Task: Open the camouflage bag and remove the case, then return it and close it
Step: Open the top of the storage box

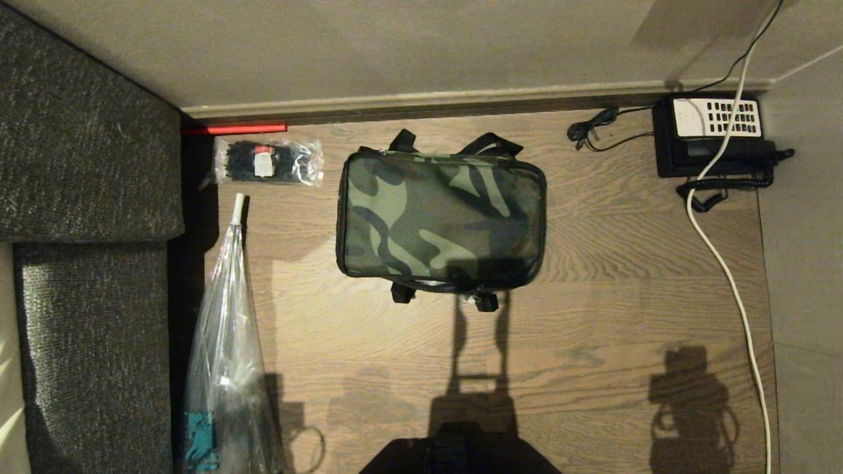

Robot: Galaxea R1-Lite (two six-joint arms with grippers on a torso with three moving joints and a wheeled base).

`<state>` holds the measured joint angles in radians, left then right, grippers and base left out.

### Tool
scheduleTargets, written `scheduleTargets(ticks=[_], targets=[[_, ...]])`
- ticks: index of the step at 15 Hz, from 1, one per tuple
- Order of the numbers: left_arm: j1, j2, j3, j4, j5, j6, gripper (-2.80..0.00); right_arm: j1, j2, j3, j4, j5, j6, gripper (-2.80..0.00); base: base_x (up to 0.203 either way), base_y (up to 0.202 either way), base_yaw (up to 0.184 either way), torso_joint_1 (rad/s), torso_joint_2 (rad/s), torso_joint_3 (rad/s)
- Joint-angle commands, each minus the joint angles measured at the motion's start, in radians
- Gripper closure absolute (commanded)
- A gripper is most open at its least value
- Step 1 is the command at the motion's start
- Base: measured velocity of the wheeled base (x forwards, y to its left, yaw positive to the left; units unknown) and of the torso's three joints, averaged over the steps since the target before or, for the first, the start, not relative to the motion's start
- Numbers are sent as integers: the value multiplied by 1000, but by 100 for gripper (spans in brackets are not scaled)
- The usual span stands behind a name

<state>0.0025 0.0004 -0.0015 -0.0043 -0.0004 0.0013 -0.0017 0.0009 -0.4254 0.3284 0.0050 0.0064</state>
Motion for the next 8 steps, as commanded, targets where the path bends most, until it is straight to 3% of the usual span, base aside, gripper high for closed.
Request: scheduleTargets(ticks=[1,2,4,5,8], targets=[[1,-2,0,0,0,0,0,0,-21,-294,419,21,6,0,0,0,0,0,0,0],[1,-2,0,0,0,0,0,0,-20,-345,499,31,9,0,0,0,0,0,0,0],[1,-2,0,0,0,0,0,0,-17,-324,571,45,36,0,0,0,0,0,0,0],[1,-2,0,0,0,0,0,0,-10,-290,632,66,119,0,0,0,0,0,0,0],[1,-2,0,0,0,1,0,3,200,-303,594,93,231,0,0,0,0,0,0,0]])
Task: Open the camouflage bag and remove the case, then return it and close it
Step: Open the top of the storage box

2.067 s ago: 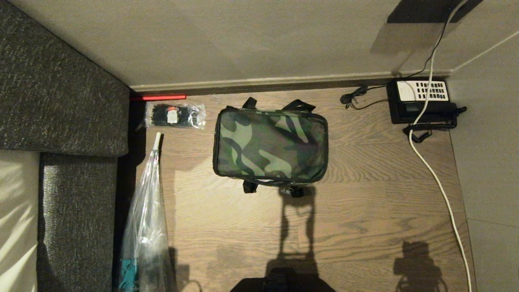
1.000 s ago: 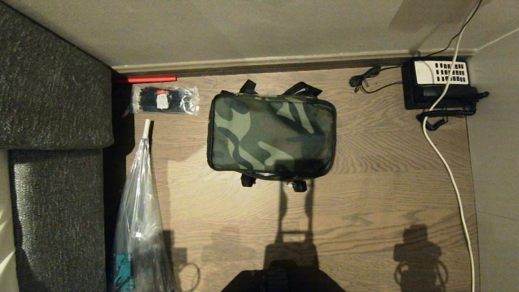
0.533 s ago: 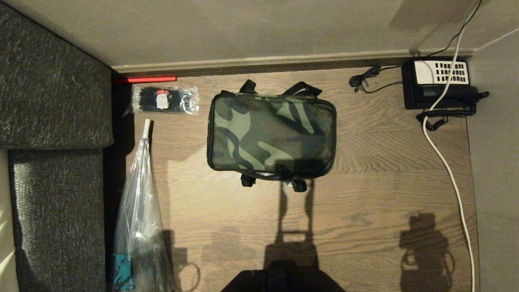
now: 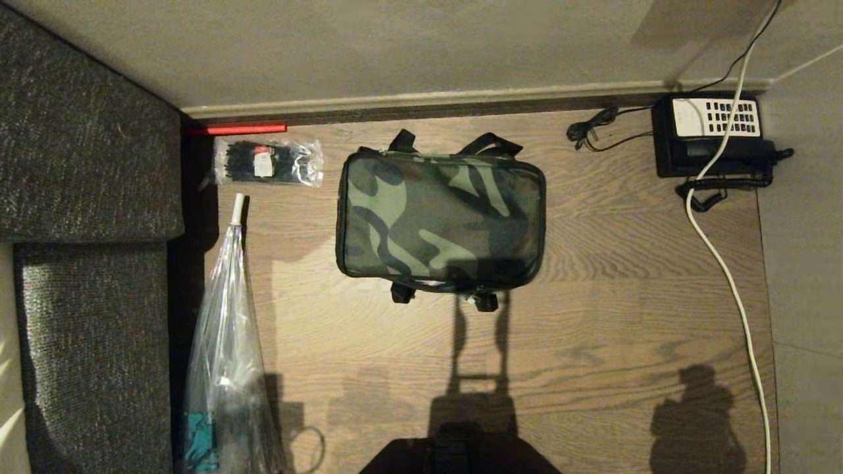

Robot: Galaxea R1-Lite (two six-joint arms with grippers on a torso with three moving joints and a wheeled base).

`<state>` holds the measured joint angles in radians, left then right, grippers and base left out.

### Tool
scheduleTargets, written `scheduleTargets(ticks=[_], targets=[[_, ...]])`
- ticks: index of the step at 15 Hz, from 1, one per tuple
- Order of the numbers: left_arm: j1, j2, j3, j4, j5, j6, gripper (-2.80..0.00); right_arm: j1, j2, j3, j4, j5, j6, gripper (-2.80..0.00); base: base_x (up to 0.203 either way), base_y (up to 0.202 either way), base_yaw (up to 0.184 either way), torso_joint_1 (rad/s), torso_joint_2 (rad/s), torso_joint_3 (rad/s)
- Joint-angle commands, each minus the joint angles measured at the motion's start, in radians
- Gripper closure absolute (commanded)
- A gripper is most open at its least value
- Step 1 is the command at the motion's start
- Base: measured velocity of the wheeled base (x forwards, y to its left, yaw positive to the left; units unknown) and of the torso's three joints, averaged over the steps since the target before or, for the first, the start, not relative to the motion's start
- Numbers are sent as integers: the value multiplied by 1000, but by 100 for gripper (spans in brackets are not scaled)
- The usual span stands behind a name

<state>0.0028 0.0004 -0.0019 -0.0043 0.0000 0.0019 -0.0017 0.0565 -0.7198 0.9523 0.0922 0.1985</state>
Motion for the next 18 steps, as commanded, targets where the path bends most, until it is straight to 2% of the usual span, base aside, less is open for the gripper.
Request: scheduleTargets(ticks=[1,3,7,9,11,12,13,16,18], targets=[[0,-2,0,0,0,0,0,7,261,-10,-94,11,68,0,0,0,0,0,0,0],[0,-2,0,0,0,0,0,17,491,22,-320,34,101,0,0,0,0,0,0,0],[0,-2,0,0,0,0,0,49,823,211,-714,117,81,0,0,0,0,0,0,0],[0,-2,0,0,0,0,0,57,997,227,-841,220,85,0,0,0,0,0,0,0],[0,-2,0,0,0,0,0,63,1130,235,-964,388,85,0,0,0,0,0,0,0],[0,-2,0,0,0,0,0,81,1179,242,-1007,449,78,0,0,0,0,0,0,0],[0,-2,0,0,0,0,0,125,1213,241,-1046,476,72,0,0,0,0,0,0,0],[0,-2,0,0,0,0,0,192,1317,214,-1111,485,79,0,0,0,0,0,0,0],[0,-2,0,0,0,1,0,232,1361,174,-1114,438,131,0,0,0,0,0,0,0]])
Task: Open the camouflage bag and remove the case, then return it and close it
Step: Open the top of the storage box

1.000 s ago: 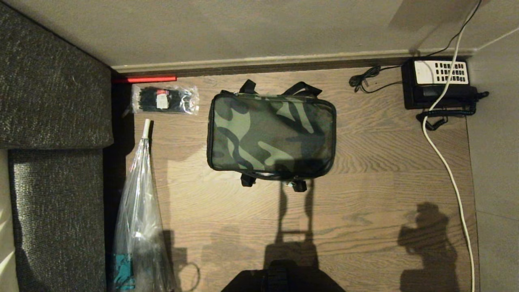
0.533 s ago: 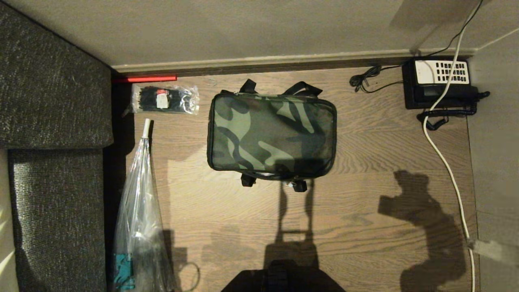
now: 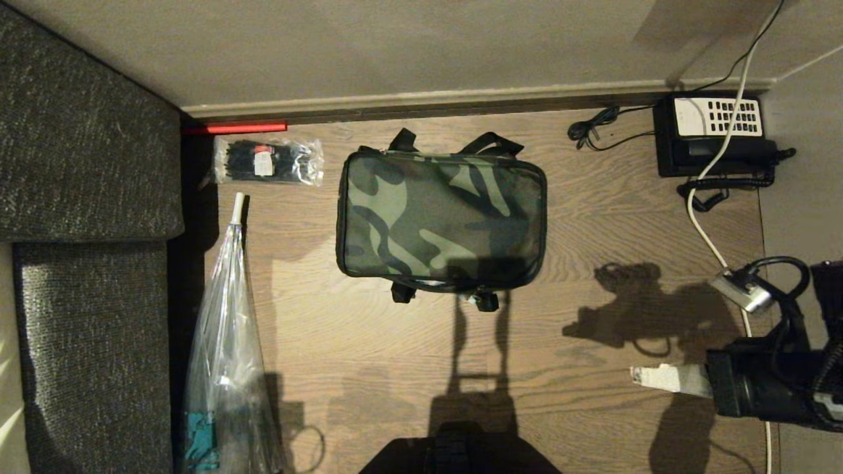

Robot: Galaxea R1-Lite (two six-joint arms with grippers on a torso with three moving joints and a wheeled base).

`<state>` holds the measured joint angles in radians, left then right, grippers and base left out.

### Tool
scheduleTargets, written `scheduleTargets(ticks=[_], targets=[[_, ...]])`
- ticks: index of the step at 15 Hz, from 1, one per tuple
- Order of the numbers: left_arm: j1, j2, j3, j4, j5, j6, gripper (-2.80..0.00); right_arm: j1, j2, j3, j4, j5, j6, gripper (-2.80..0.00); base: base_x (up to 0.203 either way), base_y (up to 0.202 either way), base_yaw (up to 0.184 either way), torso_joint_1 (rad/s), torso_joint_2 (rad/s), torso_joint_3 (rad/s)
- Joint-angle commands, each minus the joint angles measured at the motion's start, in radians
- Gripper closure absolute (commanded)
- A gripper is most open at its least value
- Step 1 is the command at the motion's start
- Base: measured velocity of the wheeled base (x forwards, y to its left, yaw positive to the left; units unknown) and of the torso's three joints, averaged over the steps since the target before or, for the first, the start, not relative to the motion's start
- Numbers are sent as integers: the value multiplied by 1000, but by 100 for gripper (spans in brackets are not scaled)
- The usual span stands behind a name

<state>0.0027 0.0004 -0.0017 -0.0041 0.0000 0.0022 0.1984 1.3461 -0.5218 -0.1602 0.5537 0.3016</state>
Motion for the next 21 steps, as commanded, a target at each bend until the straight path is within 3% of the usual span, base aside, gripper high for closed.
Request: scheduleTargets(ticks=[1,4,7,11,12,18,21], targets=[[0,-2,0,0,0,-1,0,63,94,-45,-10,-95,61,0,0,0,0,0,0,0],[0,-2,0,0,0,0,0,141,222,-107,-142,-319,171,0,0,0,0,0,0,0],[0,-2,0,0,0,-1,0,204,308,-55,-429,-399,200,0,0,0,0,0,0,0],[0,-2,0,0,0,-1,0,336,426,-33,-579,-500,210,0,0,0,0,0,0,0],[0,-2,0,0,0,0,0,345,446,-42,-648,-520,206,-280,0,0,0,0,0,0],[0,-2,0,0,0,-1,0,423,619,-34,-1015,-534,177,-280,0,0,0,0,0,0],[0,-2,0,0,0,0,0,443,663,-16,-1073,-533,176,-280,0,0,0,0,0,0]])
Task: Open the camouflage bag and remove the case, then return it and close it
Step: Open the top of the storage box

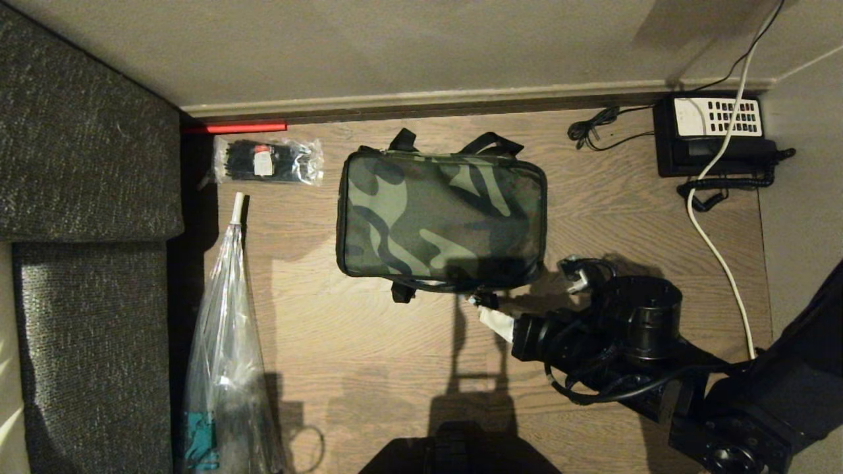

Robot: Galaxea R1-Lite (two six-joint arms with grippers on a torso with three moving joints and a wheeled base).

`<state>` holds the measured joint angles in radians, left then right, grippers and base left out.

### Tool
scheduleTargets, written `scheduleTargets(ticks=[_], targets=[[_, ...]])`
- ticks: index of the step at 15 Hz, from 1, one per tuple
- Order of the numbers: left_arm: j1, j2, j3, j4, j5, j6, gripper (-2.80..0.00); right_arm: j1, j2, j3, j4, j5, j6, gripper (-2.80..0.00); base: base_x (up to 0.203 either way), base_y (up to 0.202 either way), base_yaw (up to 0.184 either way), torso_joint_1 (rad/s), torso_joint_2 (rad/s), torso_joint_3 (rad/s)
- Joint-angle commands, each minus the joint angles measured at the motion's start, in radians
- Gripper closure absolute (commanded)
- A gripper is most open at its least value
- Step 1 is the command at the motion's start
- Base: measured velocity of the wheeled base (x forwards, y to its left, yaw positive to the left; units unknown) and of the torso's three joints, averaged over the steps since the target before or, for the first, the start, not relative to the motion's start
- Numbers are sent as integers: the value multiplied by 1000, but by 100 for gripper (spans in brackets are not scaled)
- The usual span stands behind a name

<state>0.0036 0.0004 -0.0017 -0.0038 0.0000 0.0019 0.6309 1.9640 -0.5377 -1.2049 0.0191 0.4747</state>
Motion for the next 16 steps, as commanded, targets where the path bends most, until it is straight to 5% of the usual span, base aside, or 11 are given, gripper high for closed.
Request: scheduleTargets(ticks=[1,11,16], targets=[[-1,-2,0,-1,0,0,0,20,52,-10,-48,5,4,-280,0,0,0,0,0,0],[-1,-2,0,-1,0,0,0,35,204,-133,-166,2,-3,-280,0,0,0,0,0,0],[-1,-2,0,-1,0,0,0,-14,240,-167,-165,-11,-71,-280,0,0,0,0,0,0]])
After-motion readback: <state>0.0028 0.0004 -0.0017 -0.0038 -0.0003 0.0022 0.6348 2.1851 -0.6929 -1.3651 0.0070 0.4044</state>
